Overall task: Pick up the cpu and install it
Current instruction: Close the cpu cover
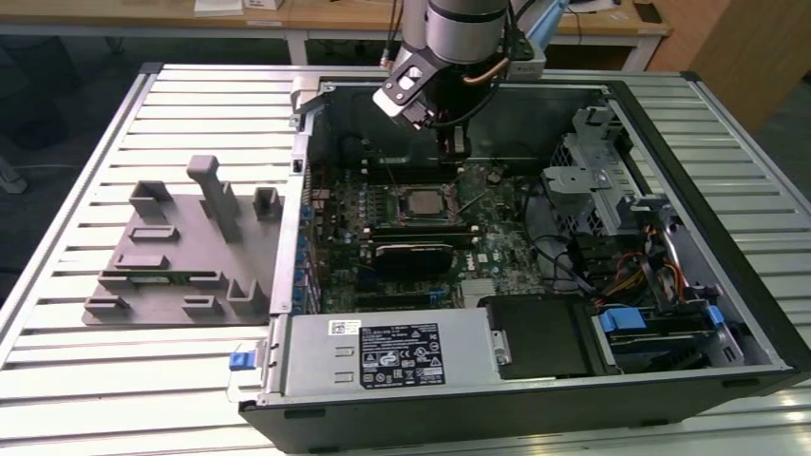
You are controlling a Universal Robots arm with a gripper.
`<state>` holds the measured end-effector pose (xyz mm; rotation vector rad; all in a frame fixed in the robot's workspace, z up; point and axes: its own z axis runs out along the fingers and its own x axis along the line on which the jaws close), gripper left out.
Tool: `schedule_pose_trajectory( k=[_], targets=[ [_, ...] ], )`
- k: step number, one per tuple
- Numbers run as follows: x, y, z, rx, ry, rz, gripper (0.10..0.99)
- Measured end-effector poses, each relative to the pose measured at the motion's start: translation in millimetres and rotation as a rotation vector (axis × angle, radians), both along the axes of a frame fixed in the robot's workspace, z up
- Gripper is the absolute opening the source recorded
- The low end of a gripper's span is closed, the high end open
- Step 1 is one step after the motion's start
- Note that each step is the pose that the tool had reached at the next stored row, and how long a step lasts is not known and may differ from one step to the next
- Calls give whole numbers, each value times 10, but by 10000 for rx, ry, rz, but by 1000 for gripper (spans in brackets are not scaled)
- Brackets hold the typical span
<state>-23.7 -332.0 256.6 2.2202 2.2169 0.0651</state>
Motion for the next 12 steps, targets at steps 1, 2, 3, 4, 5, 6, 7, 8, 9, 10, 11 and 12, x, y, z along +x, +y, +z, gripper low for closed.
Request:
schedule_pose_trajectory(
  k=[1, 2, 3, 4, 5, 6, 7, 8, 9, 10, 11, 12],
  targets=[
    [15, 0, 0, 0, 0, 0, 106],
    [31, 0, 0, 0, 0, 0, 106],
    [47, 0, 0, 0, 0, 0, 106],
    [65, 0, 0, 0, 0, -1, 106],
    [83, 0, 0, 0, 0, 0, 106],
    [102, 0, 0, 0, 0, 0, 106],
    [123, 0, 0, 0, 0, 0, 106],
    [144, 0, 0, 0, -1, 0, 106],
    [167, 0, 0, 0, 0, -1, 106],
    [190, 0, 0, 0, 0, -1, 106],
    [212, 0, 0, 0, 0, 1, 106],
    [235, 0, 0, 0, 0, 0, 106]
  ],
)
